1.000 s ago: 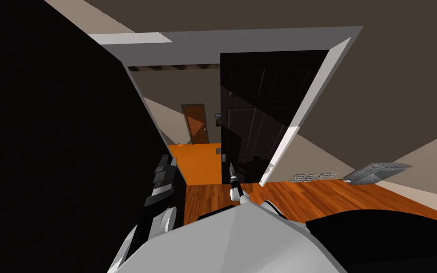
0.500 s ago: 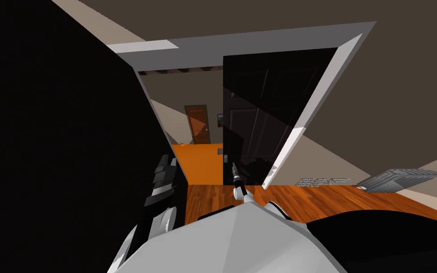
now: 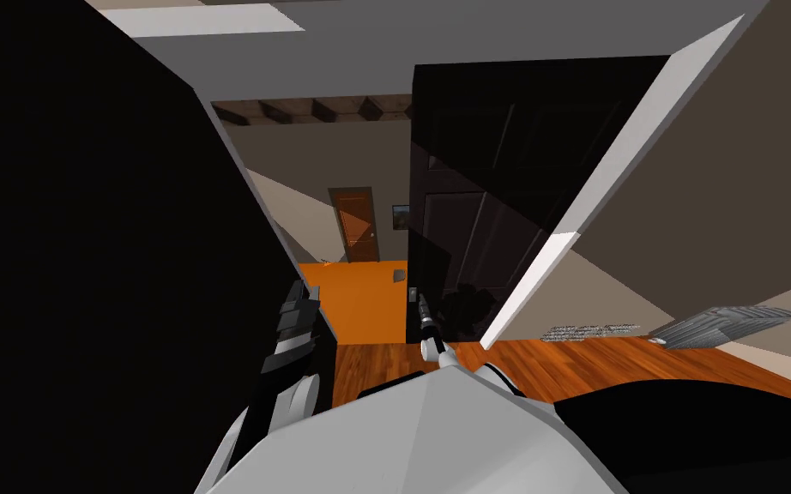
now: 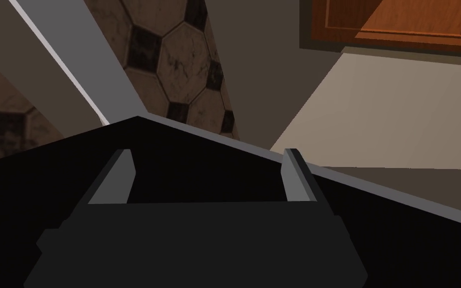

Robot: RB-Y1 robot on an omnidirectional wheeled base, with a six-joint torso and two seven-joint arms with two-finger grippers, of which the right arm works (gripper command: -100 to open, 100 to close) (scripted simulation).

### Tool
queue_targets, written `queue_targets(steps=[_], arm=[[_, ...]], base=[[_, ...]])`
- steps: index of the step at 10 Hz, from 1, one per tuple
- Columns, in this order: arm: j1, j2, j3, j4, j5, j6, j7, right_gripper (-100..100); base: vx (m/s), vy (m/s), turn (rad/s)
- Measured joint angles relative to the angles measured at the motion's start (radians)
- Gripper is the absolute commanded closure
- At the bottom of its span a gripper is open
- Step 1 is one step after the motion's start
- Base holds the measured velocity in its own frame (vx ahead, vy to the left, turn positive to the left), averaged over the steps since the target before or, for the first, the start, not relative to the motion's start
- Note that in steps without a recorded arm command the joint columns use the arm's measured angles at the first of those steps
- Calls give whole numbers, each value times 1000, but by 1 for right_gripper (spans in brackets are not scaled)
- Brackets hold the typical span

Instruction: Pull the door open

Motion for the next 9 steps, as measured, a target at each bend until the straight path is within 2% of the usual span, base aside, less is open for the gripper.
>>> queue_targets(steps=[1,3,4,9], arm=[[-8,5,0,12,1,-7,-4,-100],[-3,14,0,-3,2,-4,-6,-100],[0,16,0,-5,2,-6,-6,100],[-2,16,1,-2,3,-2,-5,100]], base=[[223,40,-43],[144,37,-25],[-28,-1,9],[-11,-5,8]])
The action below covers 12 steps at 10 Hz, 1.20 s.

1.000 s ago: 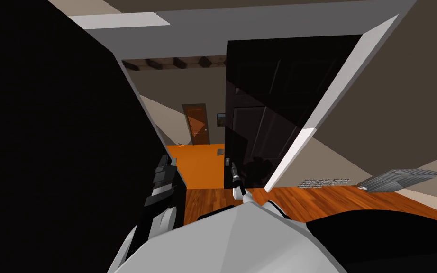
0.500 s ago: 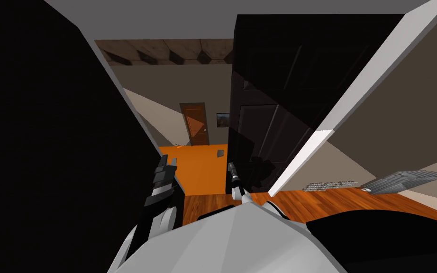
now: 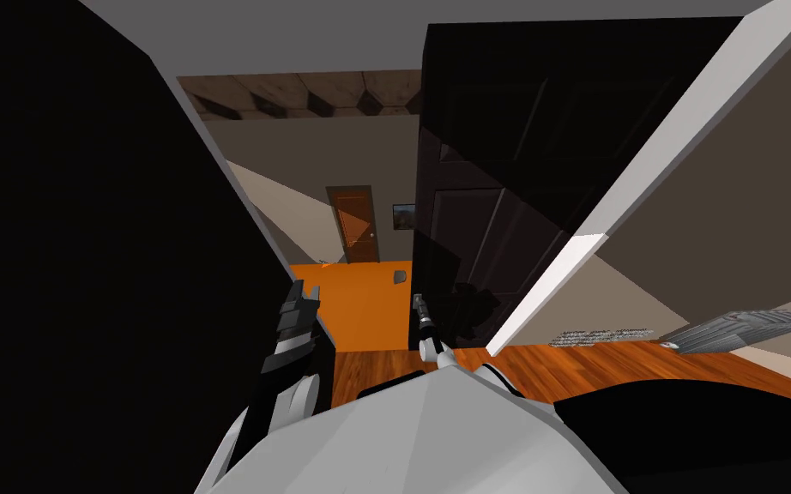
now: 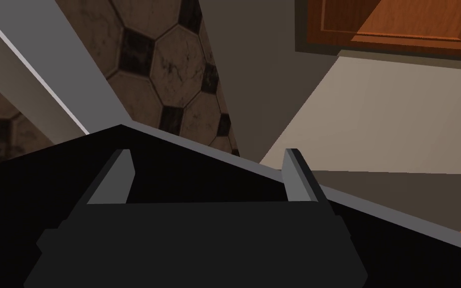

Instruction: Pull the door open

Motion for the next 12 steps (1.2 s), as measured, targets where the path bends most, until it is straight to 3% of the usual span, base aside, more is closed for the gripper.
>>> queue_targets(steps=[3,5,6,7,9,10,12], arm=[[-6,-6,3,-4,6,3,-7,100],[-12,-9,11,20,14,-1,-19,100],[9,-11,14,-10,18,18,-17,100],[-15,-15,16,37,22,9,-27,100],[-26,-24,21,69,28,-1,-47,100],[2,-26,23,27,29,20,-43,100],[14,-49,31,-8,42,42,-55,100]], base=[[-169,-39,47],[-208,-18,42],[-191,-15,25],[-204,-7,58],[-89,-8,7],[-126,-15,66],[-159,-20,52]])
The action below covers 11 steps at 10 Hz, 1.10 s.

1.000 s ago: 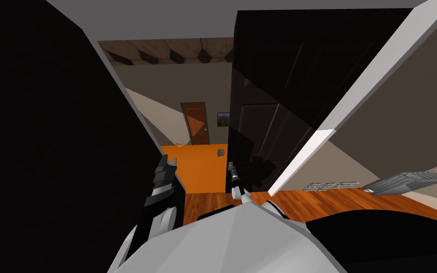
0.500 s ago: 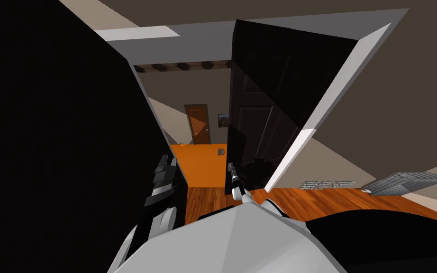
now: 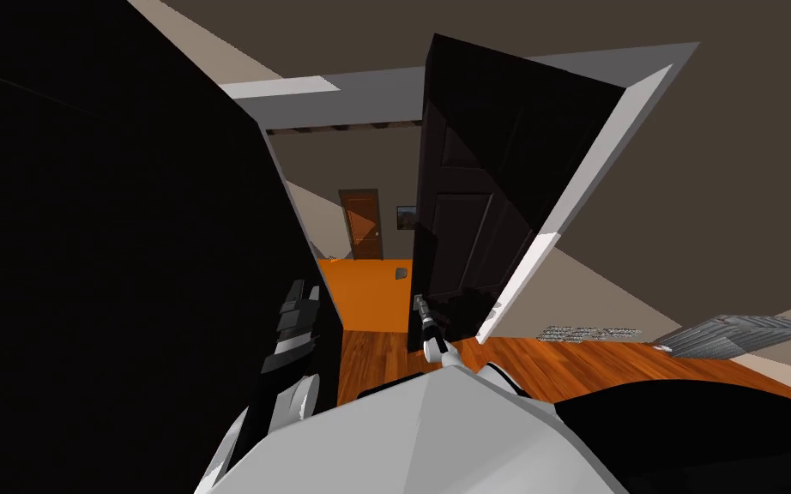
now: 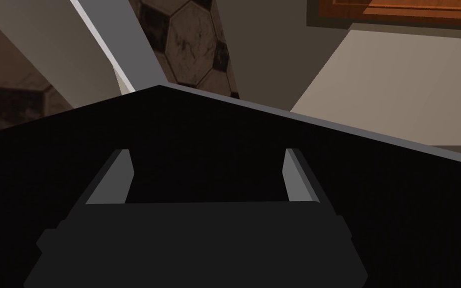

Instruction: Pull the door open

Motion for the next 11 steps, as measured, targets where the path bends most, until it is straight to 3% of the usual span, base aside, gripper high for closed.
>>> queue_targets(steps=[1,2,3,4,5,7,9,10,11], arm=[[-18,-3,3,35,3,-9,-10,100],[12,-14,9,-11,9,14,-15,100],[-9,-19,14,33,12,4,-29,100],[23,-29,19,-22,16,27,-32,100],[22,-33,22,-22,18,31,-38,100],[-6,-35,25,37,20,-2,-54,100],[3,-64,35,32,25,-3,-82,100],[6,-74,42,30,28,0,-97,-100],[11,-79,46,20,27,0,-104,-100]], base=[[-92,-13,57],[-74,-16,26],[-53,-9,44],[-26,-10,4],[0,-9,-2],[7,-9,7],[-15,-33,11],[-102,28,-6],[-166,48,-17]])
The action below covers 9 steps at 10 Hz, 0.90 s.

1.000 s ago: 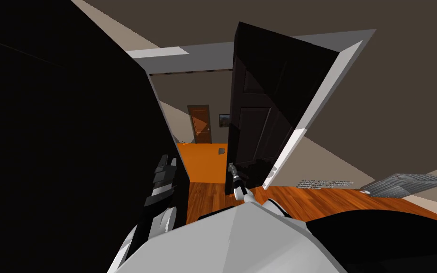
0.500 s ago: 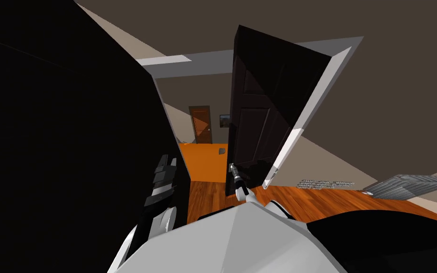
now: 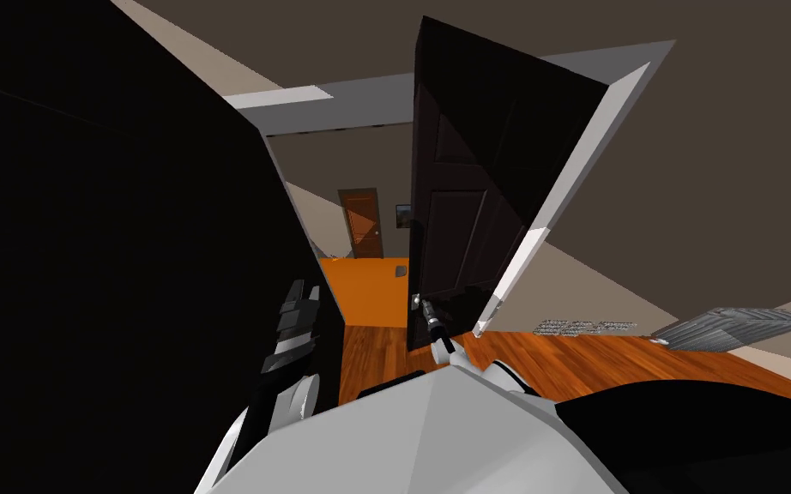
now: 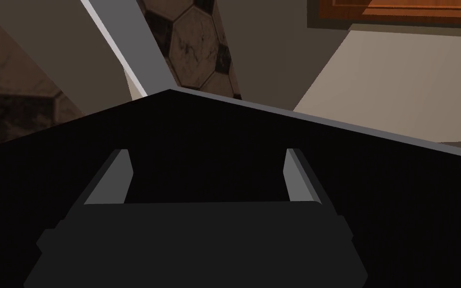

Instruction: Pull the door open

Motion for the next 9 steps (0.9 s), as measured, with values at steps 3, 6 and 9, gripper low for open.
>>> queue_targets(steps=[3,6,9], arm=[[-1,-9,11,0,-2,-14,-20,-100],[-1,-25,29,-6,-4,-32,-53,-100],[0,-23,37,-7,-5,-42,-62,-100]], base=[[-200,11,48],[-233,7,125],[56,-21,-103]])
